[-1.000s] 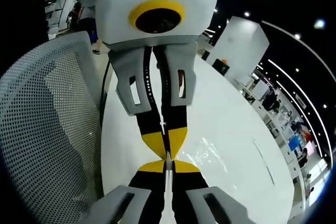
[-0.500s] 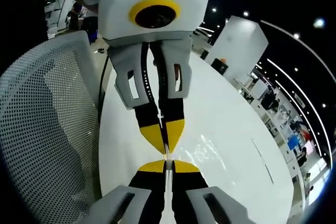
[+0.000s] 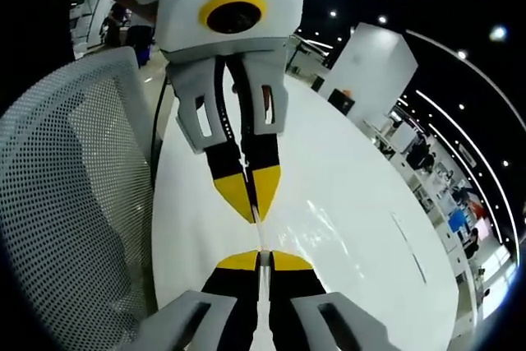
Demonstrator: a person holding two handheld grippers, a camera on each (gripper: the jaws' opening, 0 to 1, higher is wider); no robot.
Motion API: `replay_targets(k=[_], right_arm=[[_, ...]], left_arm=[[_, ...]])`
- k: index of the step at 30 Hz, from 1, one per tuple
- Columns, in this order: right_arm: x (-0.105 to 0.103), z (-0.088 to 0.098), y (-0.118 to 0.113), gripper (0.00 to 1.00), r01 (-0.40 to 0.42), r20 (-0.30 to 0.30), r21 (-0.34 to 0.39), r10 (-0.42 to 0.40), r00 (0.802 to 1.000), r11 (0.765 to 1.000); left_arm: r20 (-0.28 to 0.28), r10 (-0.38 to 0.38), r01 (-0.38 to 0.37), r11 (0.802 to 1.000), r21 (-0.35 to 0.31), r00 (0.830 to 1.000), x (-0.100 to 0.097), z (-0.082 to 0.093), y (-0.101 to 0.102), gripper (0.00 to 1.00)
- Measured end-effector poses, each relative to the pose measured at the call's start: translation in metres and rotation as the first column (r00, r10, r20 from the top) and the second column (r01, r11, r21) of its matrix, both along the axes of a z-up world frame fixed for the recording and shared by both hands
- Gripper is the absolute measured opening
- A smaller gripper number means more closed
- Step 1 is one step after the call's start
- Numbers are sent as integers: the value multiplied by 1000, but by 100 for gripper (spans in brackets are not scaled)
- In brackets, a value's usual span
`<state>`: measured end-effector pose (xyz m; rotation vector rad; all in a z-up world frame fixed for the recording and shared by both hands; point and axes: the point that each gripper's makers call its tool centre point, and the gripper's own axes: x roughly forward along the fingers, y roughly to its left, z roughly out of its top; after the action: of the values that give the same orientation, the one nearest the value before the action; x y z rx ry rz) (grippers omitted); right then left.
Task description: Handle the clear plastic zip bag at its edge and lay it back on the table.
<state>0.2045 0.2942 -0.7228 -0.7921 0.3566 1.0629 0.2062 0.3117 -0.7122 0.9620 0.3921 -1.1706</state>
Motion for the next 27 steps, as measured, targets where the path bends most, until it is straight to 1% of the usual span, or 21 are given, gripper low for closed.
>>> replay_targets(k=[7,16,18,27], right_arm=[[2,-1,-3,0,9,1,-2,-9,1000,1000],[4,-8,-16,0,30,-7,-21,-30,1000,999],[3,-8,-18,0,35,-10,-19,-36,999,999],[5,-9,-27,0,48,-13,-34,-48,999,998]], left_arm=[[1,10,-10,1000,-7,1000,1,2,3,0],[2,21,-21,1000,-7,1000,1,2,9,0],[-4,26,-26,1000,-15,1000,1,2,10,0],[-4,34,-34,999,-17,999,2,2,13,0]])
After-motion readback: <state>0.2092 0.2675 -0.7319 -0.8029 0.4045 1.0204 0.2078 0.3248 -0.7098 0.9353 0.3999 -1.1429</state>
